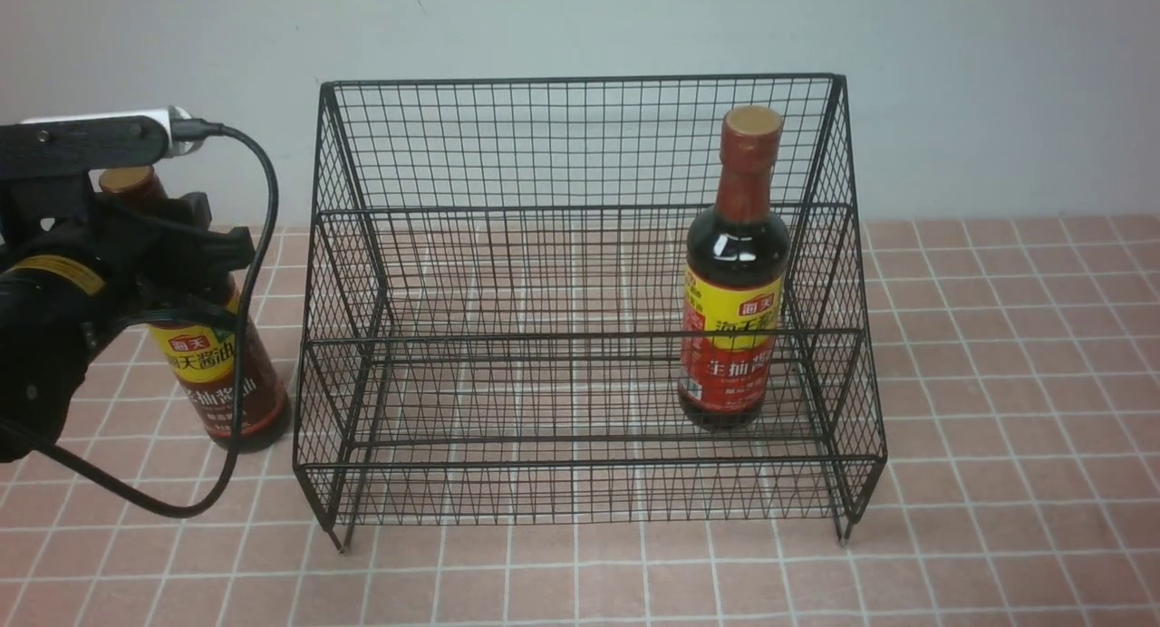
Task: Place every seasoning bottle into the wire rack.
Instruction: Use the left arm to grab the condiment bottle closest to it, then use the left arm to put the condiment bottle back on the shelf
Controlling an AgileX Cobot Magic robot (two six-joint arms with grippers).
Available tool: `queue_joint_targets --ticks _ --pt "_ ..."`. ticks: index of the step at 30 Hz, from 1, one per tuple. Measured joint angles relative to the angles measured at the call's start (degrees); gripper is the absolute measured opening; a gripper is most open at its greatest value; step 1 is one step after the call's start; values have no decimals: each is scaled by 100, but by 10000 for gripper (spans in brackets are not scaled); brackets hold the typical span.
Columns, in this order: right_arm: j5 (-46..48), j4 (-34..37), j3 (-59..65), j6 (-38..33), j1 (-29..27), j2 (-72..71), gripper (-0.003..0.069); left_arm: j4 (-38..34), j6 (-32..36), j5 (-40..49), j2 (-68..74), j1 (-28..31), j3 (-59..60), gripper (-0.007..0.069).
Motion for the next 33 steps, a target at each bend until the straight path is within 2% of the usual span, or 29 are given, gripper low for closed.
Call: queue_joint_targets --ticks 7,11,15,18,26,33 --pt "0 0 0 0 0 0 -8 369 0 683 -726 0 -113 256" --pt "0 0 0 0 0 0 -8 548 -20 1401 -1375 0 -964 256" --pt "0 0 0 0 0 0 -8 566 -64 1671 -1616 -93 -1727 256" --pt "0 0 0 0 0 0 -8 599 -52 1714 -1640 -323 -2211 256" --pt "0 0 0 0 0 0 -8 586 -13 1791 -996 -1534 -3458 255" --pt "0 0 0 0 0 0 -8 580 -1 1844 -191 -1887 -3854 253"
